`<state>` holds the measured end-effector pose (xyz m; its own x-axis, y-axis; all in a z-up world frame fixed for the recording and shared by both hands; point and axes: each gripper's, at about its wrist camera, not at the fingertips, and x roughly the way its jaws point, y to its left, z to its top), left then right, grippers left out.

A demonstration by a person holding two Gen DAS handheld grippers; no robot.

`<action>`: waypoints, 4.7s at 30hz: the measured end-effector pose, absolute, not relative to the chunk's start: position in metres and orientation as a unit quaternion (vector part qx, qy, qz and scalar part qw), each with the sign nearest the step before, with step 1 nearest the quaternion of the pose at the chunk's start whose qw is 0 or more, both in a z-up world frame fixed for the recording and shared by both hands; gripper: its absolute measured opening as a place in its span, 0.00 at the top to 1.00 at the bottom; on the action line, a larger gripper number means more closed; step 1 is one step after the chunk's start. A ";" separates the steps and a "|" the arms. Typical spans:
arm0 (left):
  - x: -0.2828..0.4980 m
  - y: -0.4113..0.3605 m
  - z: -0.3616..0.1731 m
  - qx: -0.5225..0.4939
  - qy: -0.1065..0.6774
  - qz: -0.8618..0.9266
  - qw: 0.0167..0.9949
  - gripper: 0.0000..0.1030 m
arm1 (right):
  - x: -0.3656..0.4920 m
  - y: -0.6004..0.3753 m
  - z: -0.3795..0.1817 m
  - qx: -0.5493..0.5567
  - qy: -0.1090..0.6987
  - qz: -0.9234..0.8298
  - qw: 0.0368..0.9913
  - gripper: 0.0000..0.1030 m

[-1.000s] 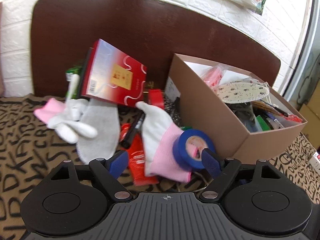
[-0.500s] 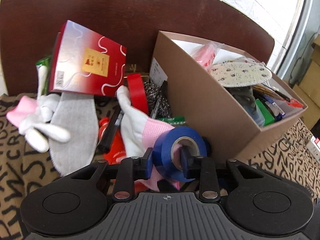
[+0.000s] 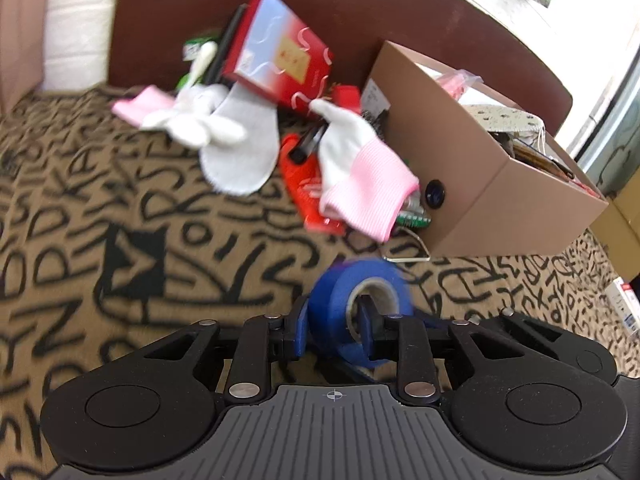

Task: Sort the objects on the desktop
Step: 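Lift the blue tape roll and carry it toward the box, then lower the tape roll into the box and open the left gripper, then withdraw both grippers from the box back toward the pile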

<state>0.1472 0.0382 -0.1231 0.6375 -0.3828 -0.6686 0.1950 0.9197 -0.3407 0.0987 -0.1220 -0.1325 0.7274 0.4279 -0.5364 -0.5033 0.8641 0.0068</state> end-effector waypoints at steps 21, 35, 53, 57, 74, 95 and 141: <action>0.147 0.052 -0.124 -0.126 0.407 -0.156 0.891 0.59 | 0.102 -0.157 -0.127 -0.009 0.279 0.196 0.940 0.50; 0.150 0.054 -0.127 -0.142 0.412 -0.157 0.886 0.66 | 0.132 -0.130 -0.134 0.019 0.323 0.235 0.916 0.70; 0.119 -0.005 -0.069 -0.098 0.355 -0.193 0.909 0.62 | 0.099 -0.168 -0.094 0.022 0.283 0.195 0.939 0.82; 0.121 -0.032 -0.035 -0.079 0.317 -0.212 0.921 0.62 | 0.094 -0.188 -0.067 0.023 0.241 0.180 0.953 0.82; 0.215 -0.179 0.030 -0.036 0.261 -0.297 0.918 0.62 | 0.153 -0.309 -0.007 0.051 0.146 0.075 0.985 0.82; 0.295 -0.262 -0.002 -0.014 0.283 -0.303 0.910 0.10 | 0.233 -0.396 -0.044 0.076 0.173 0.029 0.982 0.78; 0.164 -0.174 0.016 -0.028 0.230 -0.267 0.936 0.00 | 0.141 -0.316 -0.018 0.016 0.139 0.056 0.989 0.00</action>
